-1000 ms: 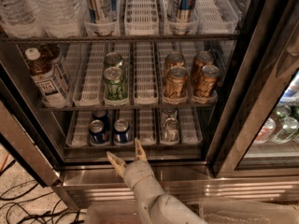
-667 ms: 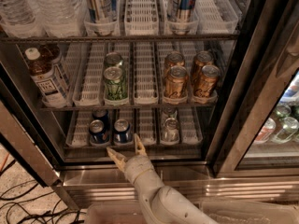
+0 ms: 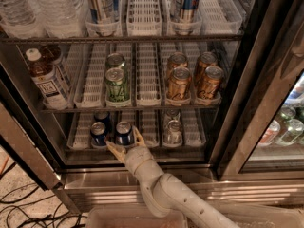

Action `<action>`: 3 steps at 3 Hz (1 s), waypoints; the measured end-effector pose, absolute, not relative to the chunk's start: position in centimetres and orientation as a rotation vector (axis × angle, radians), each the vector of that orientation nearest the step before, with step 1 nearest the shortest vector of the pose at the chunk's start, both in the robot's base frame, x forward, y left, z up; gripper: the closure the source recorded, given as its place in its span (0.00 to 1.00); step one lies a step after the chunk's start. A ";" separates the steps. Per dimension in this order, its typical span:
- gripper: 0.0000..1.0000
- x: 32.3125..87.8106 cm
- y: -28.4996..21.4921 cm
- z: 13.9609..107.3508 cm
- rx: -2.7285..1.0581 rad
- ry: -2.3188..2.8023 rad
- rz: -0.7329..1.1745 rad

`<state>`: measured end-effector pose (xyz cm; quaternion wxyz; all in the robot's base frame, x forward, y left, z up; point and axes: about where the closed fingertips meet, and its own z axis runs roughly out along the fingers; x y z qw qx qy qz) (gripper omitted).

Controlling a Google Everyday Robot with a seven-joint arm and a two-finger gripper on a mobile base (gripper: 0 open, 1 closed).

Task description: Pick pepsi can from bottom shelf of fridge

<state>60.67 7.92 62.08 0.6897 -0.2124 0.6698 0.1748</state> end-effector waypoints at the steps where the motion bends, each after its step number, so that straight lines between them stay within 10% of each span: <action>1: 0.25 62.4 7.9 61.8 -0.467 1.503 0.396; 2: 0.25 63.7 7.7 61.2 -0.459 1.512 0.392; 3: 0.45 63.8 7.7 61.2 -0.458 1.512 0.391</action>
Offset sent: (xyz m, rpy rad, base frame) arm 0.0470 -0.0054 -0.0163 0.0074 0.0244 -0.0240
